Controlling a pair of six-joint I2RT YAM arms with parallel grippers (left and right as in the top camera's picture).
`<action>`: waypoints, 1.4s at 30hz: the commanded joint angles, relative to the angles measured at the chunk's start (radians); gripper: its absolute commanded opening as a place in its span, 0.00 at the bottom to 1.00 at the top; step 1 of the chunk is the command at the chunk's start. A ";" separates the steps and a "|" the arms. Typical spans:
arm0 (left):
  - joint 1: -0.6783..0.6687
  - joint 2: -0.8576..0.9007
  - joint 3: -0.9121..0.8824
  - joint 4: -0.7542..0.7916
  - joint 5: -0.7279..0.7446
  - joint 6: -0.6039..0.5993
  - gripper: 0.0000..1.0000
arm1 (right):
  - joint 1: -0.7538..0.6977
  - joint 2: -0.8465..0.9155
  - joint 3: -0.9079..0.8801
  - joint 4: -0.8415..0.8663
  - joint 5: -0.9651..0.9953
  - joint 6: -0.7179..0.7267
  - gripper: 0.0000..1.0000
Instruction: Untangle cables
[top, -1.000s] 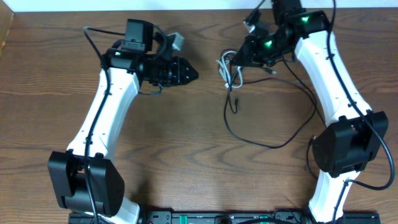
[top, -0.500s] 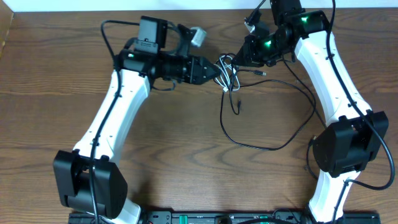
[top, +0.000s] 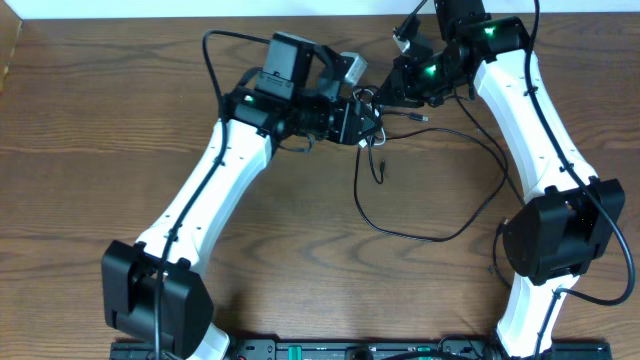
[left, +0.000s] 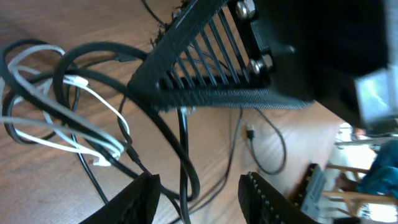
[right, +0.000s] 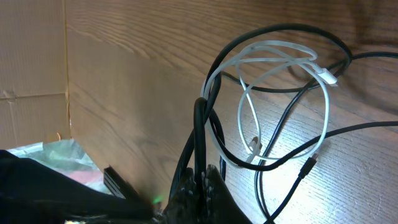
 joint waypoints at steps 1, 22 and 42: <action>-0.020 0.039 0.009 0.032 -0.102 -0.056 0.45 | -0.003 -0.018 0.000 0.000 -0.026 0.006 0.01; 0.005 0.087 0.009 0.124 -0.098 -0.171 0.08 | -0.003 -0.018 0.000 -0.012 0.020 -0.001 0.01; 0.029 0.086 0.009 0.123 -0.045 -0.170 0.08 | -0.005 -0.018 -0.017 -0.065 0.319 0.016 0.01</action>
